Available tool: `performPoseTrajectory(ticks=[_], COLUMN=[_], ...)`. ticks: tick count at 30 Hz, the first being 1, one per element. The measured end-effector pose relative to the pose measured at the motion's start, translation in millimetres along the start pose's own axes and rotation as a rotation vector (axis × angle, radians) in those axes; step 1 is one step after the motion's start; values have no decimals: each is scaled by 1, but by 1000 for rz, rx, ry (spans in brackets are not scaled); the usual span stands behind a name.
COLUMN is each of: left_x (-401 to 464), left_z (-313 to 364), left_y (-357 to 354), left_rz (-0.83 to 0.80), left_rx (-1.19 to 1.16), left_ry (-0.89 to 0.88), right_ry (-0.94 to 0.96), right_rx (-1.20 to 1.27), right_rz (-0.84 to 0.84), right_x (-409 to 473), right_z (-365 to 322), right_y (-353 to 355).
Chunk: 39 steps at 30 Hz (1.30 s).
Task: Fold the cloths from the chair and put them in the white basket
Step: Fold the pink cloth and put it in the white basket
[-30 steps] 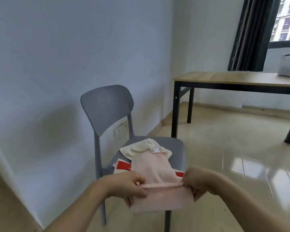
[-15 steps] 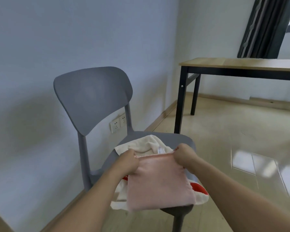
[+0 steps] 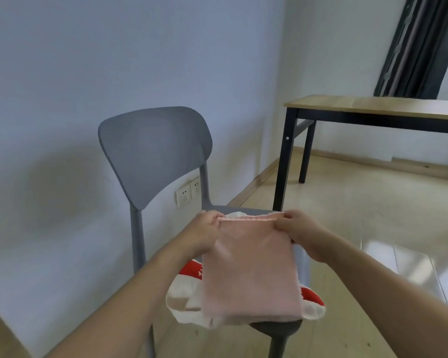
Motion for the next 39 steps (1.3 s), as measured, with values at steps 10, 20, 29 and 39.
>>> performPoseTrajectory(ticks=[10,20,29,39], left_x=[-104,-131,-54,-50], left_z=[87,19,-19,-15], left_y=[34,-27,-36,-38], left_rz=[293,-393,-43,35], left_rx=[841,277,-64,9], left_ry=[-739,-185,251,256], right_ry=[678,181,60,-86], right_rx=[-727,-762,-573,-297], right_rz=[201,-282,-5,44], right_x=[-109,-115,-33,-10], right_z=[-43,50,50,65], right_y=[31,-9,-10,-20])
Point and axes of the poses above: each hand's wrist, its own x-axis towards the middle knuckle, its own y-axis out of the back of the hand, z = x × y, the point moved 5 cm from there along x, towards the middle knuckle, and after that the axes turned 2 degrees about x, right-handed, at the moved point
